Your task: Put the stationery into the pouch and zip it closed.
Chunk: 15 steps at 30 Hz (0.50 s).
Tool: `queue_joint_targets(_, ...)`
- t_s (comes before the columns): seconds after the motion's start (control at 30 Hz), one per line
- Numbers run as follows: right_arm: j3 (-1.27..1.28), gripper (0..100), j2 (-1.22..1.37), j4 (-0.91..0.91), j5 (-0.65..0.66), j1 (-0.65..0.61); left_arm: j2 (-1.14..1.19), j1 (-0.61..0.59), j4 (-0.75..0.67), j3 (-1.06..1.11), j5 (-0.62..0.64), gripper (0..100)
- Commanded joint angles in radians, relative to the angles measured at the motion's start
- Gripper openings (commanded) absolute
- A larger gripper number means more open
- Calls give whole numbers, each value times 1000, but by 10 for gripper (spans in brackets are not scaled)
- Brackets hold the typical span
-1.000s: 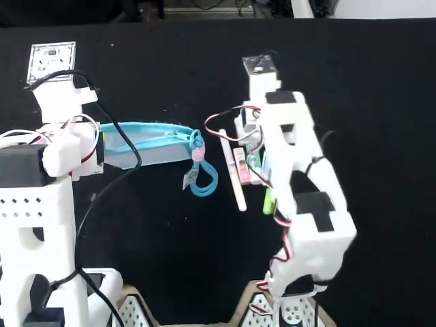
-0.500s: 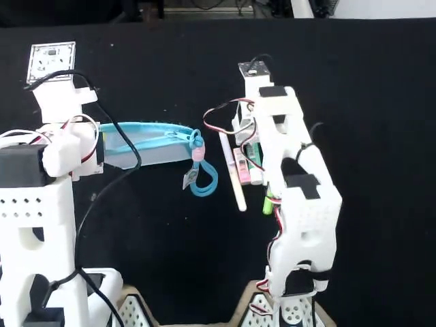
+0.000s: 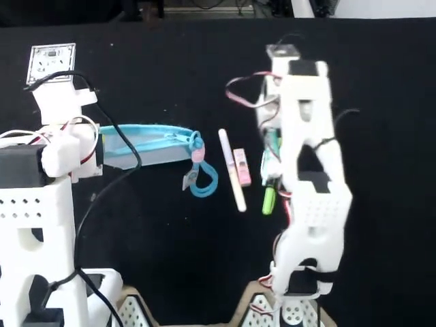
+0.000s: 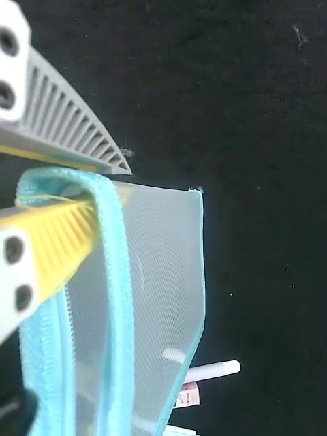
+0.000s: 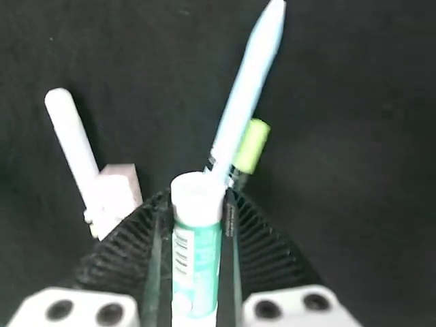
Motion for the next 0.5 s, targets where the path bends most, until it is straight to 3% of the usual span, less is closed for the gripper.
queue_joint_targets(0.0,-91,10,-137,89,78,107,15,-12,8,22,3,30)
queue_joint_targets(0.47,249,11,-232,29,394,525,17,-5,2,19,3,30)
